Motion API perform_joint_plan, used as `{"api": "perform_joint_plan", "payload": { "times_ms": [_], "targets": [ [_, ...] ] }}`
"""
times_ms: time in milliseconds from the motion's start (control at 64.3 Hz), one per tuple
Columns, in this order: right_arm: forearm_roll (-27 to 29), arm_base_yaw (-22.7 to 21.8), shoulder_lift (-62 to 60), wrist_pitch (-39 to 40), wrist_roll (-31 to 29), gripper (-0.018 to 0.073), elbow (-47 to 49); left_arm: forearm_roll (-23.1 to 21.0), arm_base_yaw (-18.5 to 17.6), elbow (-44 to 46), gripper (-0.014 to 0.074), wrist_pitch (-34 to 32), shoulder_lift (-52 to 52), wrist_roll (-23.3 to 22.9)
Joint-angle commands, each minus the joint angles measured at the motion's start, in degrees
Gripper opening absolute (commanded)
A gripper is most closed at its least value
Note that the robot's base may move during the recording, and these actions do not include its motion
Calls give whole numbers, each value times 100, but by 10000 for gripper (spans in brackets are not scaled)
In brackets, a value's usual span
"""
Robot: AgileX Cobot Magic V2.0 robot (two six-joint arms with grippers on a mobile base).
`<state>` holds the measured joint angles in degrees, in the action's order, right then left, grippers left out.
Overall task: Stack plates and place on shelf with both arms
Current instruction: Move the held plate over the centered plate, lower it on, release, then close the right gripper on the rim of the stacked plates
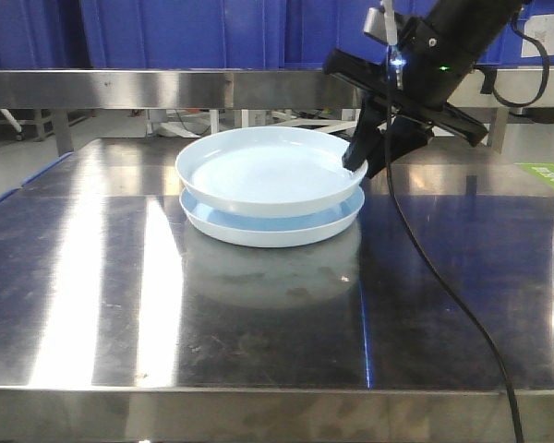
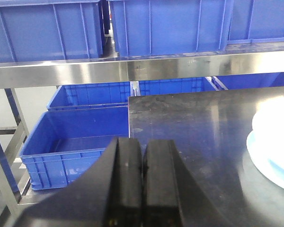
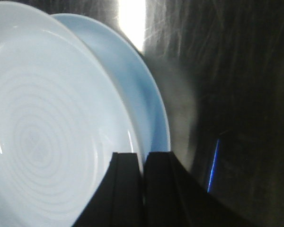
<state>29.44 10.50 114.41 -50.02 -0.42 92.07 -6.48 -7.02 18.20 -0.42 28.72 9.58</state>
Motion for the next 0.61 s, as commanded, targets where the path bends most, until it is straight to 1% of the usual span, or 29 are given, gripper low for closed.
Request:
{"api": "perform_joint_plan", "payload": {
  "times_ms": [0,187,264,373,451,529,591],
  "targets": [
    [118,-5,-253,155,-61,60,147,-39,22,163,82,-474,4,-15],
    [28,-5,-178,148,-55,73,147,-39,22,163,82,-474,4,-15],
    [28,-5,-178,188,-55,136,147,-39,22,163,82,-474,4,-15],
    [28,-5,-178,279,-55,275,147,-39,22,163,82,-474,4,-15],
    [28,-5,-178,319,-55,350,147,-39,22,163,82,-474,4,-15],
    [28,-5,-178,331,-55,393,147,-39,22,163,82,-474,4,-15],
    [16,-5,-178,331,-55,396,147,-39,22,163,82,-474,4,-15]
  ]
}}
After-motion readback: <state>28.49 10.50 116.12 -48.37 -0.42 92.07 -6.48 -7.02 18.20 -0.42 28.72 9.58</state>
